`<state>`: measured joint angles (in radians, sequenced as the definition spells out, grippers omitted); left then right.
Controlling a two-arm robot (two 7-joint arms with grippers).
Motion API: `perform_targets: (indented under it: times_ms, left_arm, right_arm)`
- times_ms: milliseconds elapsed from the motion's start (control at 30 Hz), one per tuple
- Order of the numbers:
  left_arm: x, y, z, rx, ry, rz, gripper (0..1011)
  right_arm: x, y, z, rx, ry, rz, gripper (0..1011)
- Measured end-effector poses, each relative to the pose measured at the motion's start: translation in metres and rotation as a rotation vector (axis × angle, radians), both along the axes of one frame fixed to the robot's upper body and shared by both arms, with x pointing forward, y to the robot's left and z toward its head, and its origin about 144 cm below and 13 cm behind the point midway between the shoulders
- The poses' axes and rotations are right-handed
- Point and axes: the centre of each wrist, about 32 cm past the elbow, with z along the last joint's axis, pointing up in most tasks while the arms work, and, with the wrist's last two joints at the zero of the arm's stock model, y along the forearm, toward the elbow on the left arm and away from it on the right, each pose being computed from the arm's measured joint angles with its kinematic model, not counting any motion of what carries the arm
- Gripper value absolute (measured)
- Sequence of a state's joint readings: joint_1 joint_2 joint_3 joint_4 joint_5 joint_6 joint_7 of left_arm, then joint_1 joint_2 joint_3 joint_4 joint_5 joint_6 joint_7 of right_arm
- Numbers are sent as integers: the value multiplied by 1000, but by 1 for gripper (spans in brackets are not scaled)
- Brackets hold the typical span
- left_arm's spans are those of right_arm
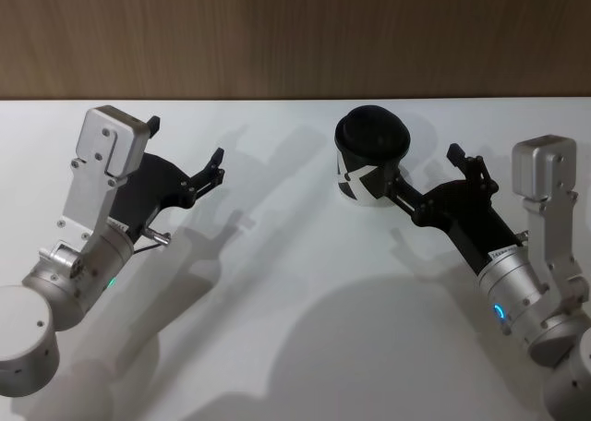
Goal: Pick up the straw with one hand, pass it to the other hand, and insert it into the cup.
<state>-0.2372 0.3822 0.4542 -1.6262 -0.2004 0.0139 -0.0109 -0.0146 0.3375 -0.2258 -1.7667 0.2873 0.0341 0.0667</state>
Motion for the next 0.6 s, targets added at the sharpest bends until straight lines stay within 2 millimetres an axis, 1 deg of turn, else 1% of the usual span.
perform_targets:
  times_ms: [600]
  left_arm:
    - [0,0,0,0,0,0,1000]
  right_arm:
    - [0,0,0,0,0,0,1001]
